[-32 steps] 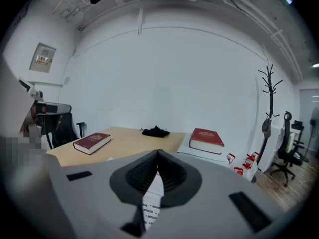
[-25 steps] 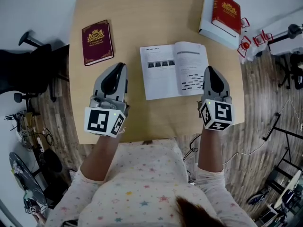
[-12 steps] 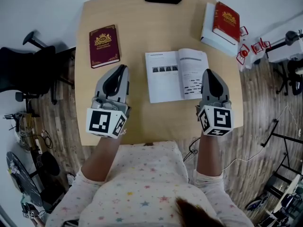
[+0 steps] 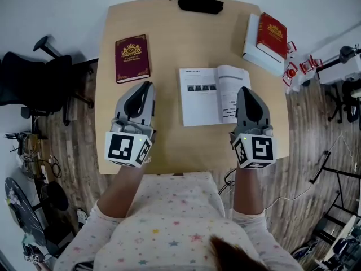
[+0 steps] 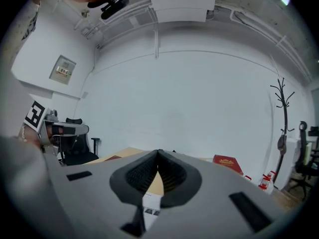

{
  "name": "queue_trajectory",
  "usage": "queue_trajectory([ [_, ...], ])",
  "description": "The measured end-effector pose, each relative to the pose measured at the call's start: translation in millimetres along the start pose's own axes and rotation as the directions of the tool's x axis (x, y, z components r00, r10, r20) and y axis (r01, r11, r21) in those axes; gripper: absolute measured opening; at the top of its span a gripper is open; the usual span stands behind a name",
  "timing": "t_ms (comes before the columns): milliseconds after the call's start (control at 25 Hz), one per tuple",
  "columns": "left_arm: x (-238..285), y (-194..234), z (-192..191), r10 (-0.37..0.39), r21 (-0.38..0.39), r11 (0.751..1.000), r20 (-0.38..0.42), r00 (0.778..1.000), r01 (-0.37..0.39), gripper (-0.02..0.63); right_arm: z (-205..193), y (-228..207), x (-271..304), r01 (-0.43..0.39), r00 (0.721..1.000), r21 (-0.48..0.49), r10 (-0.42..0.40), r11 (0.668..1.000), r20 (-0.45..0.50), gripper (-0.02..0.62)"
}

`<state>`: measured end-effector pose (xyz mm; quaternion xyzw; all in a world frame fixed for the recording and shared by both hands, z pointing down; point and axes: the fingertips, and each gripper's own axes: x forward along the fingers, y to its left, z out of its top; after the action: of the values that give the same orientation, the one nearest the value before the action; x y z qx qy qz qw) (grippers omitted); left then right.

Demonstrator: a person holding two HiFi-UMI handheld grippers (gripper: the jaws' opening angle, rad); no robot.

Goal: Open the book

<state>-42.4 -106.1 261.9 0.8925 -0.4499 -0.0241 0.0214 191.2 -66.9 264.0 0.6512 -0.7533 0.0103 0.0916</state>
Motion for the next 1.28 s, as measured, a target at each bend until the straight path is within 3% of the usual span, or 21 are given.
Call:
queue_trajectory([
  [680,-18,18,14,0.048,0.015,0.999,0.026,0.999,-0.048,0.026,38,46,6,-0.113,0.991,-0.023,0.115,0.993,0.072,0.0],
  [1280,-18,24,14,0.059,0.012,0.998,0.024,0.998,-0.06,0.026,52,52,13,-0.121,0.987,-0.019,0.123,0.992,0.099,0.0],
])
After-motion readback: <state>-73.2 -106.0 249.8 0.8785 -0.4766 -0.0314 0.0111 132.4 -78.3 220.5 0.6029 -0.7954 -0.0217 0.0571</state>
